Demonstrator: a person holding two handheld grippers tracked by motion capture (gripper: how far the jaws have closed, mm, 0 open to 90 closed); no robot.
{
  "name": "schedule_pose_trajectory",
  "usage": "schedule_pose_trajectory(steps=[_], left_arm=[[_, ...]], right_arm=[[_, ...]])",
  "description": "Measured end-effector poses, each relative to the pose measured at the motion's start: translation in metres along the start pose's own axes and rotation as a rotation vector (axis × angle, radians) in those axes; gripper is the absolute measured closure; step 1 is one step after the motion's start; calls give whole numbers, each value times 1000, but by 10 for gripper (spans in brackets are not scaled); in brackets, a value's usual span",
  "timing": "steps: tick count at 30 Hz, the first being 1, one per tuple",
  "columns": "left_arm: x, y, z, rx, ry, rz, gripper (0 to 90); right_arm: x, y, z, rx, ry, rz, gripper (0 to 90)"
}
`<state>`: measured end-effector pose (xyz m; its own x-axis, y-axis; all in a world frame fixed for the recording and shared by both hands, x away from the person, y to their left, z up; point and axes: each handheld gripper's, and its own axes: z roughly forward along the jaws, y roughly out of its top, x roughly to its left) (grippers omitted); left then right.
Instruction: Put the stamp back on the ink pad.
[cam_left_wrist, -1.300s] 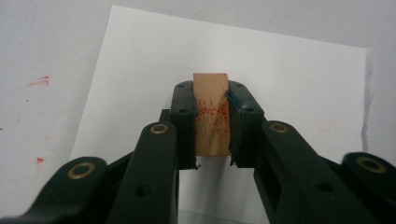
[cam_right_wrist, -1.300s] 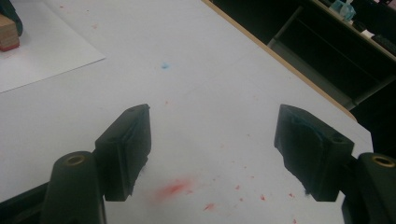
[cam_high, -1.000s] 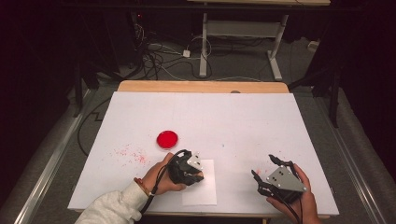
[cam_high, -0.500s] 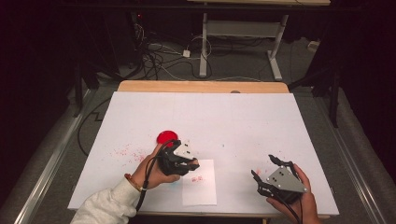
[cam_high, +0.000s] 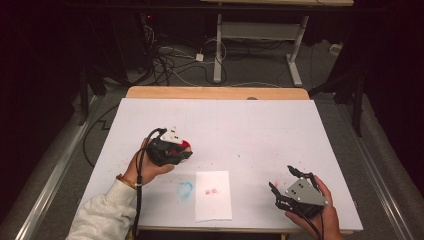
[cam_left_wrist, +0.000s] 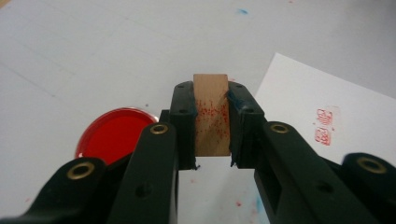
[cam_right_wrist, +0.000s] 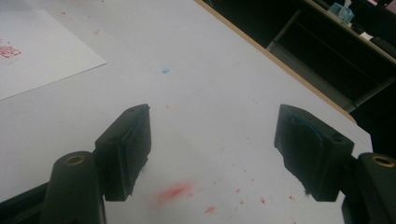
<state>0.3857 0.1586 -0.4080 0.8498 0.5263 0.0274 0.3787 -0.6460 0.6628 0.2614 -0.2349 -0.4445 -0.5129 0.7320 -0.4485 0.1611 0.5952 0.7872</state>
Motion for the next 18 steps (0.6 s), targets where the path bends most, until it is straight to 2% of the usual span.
schedule_pose_trajectory(steps=[4, 6, 13, 15, 16, 18], left_arm=[[13, -3, 2, 10, 22, -42, 732], [18, -5, 5, 18, 19, -63, 731], [32, -8, 16, 42, 22, -103, 726], [34, -9, 20, 59, 21, -100, 771], [35, -9, 22, 65, 39, -99, 802], [38, -10, 24, 53, 29, -111, 859]], right_arm=[[0, 0, 1, 4, 1, 1, 276], [1, 0, 1, 7, 4, -1, 276], [2, -1, 2, 13, 8, -2, 276], [1, -1, 3, 13, 10, -1, 280], [1, -1, 3, 13, 11, -1, 282], [2, -1, 3, 13, 14, -2, 280]])
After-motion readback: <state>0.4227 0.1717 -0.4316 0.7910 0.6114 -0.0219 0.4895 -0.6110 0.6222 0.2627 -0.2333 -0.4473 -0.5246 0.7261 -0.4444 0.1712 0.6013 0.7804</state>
